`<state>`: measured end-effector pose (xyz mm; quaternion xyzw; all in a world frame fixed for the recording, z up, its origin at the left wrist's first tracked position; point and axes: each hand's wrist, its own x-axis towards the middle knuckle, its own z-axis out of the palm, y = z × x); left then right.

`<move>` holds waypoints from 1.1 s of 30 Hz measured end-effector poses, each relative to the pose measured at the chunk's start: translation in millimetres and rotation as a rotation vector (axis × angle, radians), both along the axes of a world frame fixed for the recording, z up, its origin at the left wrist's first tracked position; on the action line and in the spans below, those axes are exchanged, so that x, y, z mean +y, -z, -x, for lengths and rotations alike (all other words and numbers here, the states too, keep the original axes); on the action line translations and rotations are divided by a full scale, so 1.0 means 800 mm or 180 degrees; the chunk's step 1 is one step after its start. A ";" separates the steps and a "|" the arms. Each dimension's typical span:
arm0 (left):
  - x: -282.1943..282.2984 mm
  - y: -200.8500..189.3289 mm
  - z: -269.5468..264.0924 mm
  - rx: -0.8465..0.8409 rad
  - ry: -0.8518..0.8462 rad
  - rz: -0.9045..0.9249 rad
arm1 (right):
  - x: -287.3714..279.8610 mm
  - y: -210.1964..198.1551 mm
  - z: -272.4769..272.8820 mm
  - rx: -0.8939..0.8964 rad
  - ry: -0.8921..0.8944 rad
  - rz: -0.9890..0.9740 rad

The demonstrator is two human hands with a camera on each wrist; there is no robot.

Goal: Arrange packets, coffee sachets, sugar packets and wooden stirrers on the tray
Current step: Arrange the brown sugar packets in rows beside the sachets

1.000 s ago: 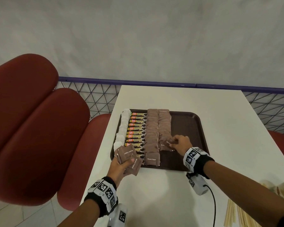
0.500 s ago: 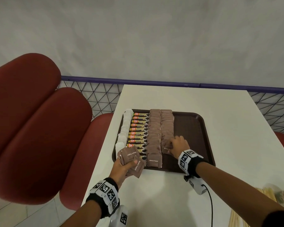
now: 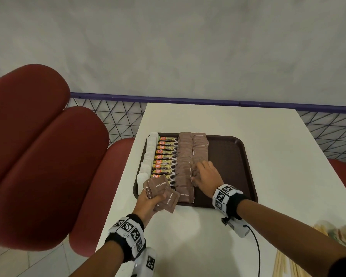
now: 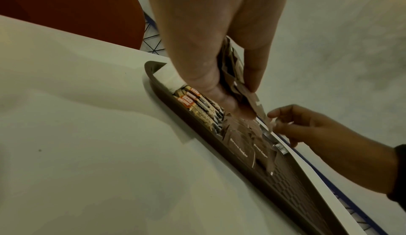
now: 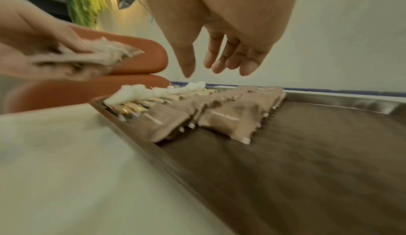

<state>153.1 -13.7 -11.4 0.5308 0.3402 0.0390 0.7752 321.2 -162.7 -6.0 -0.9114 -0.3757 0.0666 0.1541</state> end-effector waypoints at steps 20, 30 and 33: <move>-0.005 -0.004 0.001 -0.0077 -0.0241 0.0378 | 0.013 -0.015 0.013 0.2532 0.0802 -0.1475; 0.000 -0.002 0.008 -0.0105 -0.0219 0.0159 | -0.027 -0.002 -0.030 0.1366 0.0692 0.0288; 0.000 -0.001 0.009 -0.0094 -0.0238 0.0141 | -0.021 0.001 -0.026 0.1257 0.0487 0.0618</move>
